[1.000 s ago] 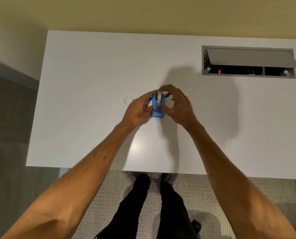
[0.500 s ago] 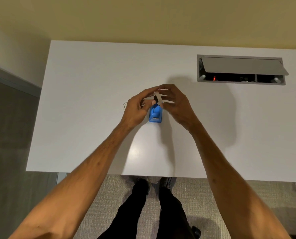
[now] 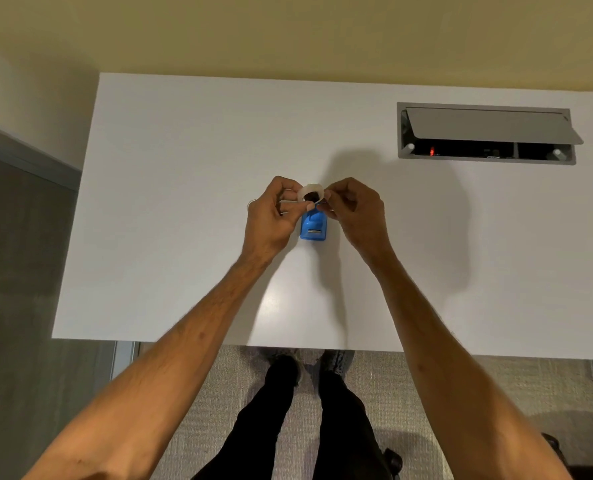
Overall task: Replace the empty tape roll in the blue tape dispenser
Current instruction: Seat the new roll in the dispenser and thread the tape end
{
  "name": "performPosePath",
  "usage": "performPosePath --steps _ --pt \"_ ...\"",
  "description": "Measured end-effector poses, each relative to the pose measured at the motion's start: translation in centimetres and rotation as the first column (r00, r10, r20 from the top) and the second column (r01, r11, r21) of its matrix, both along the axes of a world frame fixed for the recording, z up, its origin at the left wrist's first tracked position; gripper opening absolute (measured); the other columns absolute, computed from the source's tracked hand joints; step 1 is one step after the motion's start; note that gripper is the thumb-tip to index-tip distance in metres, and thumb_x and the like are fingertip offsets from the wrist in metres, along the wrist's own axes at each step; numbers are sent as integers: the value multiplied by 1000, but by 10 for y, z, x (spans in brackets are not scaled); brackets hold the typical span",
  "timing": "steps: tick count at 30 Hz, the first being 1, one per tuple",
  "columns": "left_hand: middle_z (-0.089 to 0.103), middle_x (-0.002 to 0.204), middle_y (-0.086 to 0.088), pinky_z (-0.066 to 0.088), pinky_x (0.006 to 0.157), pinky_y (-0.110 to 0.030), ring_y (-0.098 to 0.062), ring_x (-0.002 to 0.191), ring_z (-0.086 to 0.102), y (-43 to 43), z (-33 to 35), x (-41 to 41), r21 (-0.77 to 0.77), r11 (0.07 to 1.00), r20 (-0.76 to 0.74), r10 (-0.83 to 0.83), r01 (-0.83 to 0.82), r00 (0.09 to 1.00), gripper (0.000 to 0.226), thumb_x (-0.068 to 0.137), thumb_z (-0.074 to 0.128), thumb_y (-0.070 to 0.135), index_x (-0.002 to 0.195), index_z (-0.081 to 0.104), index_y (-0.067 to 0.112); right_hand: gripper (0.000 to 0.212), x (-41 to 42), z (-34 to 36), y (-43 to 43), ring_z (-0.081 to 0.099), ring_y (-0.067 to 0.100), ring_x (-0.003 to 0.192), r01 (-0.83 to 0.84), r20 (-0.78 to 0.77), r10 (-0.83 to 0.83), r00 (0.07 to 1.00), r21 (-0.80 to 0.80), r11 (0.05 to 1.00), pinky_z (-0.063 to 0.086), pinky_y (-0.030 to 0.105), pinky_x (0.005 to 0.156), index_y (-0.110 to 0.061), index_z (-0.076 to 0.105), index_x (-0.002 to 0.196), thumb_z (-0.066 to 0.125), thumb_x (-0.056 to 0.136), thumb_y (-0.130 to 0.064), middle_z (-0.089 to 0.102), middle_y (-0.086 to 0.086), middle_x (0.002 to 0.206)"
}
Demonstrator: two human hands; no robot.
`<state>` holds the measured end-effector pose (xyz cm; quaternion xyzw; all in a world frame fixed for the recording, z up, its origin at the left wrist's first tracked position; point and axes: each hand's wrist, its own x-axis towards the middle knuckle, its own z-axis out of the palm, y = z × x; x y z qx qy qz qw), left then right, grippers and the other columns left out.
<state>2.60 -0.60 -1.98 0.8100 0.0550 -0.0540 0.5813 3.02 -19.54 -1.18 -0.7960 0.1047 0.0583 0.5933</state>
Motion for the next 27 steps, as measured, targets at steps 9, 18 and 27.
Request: performPosePath --steps 9,18,27 --pt "75 96 15 64 75 -21 -7 89 76 -7 -7 -5 68 997 65 -23 19 998 16 104 72 27 116 65 20 36 -6 -3 16 78 7 95 -8 72 10 997 -23 1000 63 19 87 -14 72 115 90 88 -30 80 -9 104" --pt "64 149 7 47 119 -32 -16 140 58 0 -19 -7 226 962 87 -177 154 980 57 98 81 25 149 57 23 39 6 -19 -2 65 10 113 -131 116 172 978 -296 946 51 21 88 -35 66 125 82 90 -44 69 -16 127" --pt "54 165 2 30 131 -44 -28 161 36 1 -32 5 302 902 -6 -323 309 947 66 101 78 32 161 52 21 40 8 -35 -14 60 17 127 -179 131 254 958 -419 890 52 37 102 -27 72 125 82 90 -43 66 -4 137"
